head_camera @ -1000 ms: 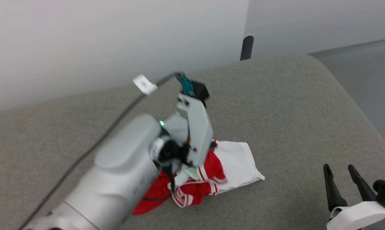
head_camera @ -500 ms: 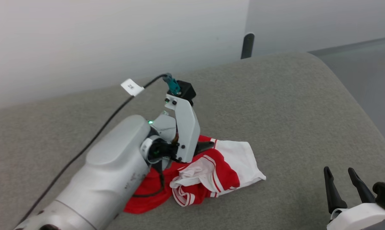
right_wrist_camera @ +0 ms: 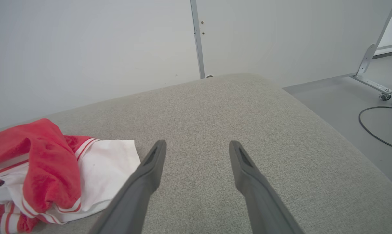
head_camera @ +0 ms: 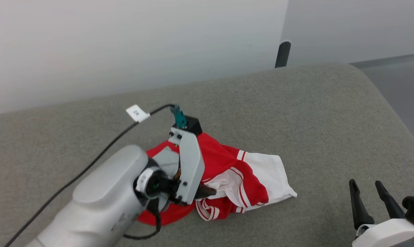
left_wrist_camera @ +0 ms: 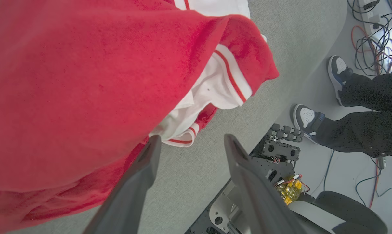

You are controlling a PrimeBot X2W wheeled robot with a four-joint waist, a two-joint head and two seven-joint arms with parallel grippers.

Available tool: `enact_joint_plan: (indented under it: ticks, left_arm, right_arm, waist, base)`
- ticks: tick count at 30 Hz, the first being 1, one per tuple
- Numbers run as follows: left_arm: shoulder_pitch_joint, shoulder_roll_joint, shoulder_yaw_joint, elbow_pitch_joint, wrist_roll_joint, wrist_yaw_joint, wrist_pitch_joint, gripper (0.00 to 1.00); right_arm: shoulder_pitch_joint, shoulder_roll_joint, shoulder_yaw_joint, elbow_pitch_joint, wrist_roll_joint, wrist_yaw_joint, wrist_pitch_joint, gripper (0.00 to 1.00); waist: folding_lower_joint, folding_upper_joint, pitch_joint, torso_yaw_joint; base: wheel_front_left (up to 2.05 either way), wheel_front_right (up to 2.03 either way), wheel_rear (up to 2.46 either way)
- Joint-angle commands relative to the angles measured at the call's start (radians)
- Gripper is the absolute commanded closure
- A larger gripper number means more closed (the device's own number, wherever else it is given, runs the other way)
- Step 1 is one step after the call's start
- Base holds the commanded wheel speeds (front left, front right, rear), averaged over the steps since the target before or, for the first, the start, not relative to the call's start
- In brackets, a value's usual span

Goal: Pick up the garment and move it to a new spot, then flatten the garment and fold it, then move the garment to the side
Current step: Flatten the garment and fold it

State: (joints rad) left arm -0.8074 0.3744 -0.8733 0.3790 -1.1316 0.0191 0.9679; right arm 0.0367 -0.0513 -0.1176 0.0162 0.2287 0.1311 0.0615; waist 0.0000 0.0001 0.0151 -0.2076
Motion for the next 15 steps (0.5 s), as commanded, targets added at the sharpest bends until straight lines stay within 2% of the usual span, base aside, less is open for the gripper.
enact_joint_plan:
  ticks: [1, 6, 15]
  left_arm:
    - [0.012, 0.011, -0.003, -0.012, 0.012, 0.008, 0.000, 0.00]
    - [0.053, 0.036, -0.011, -0.053, 0.025, 0.033, -0.016, 0.00]
    - [0.071, 0.035, -0.015, -0.017, 0.050, -0.009, -0.090, 0.00]
  right_arm:
    - [-0.004, 0.002, 0.003, -0.004, 0.001, -0.001, -0.005, 0.00]
    - [-0.019, 0.002, 0.007, -0.003, 0.003, -0.001, -0.007, 0.00]
    - [-0.031, 0.002, 0.013, 0.008, 0.003, -0.001, -0.011, 0.00]
  waist:
    - [0.0000, -0.0001, 0.011, -0.007]
    - [0.0000, -0.0001, 0.031, -0.030]
    - [0.0000, -0.0001, 0.046, -0.057]
  base:
    - [0.00, 0.00, 0.00]
    - [0.00, 0.00, 0.00]
    - [0.00, 0.00, 0.00]
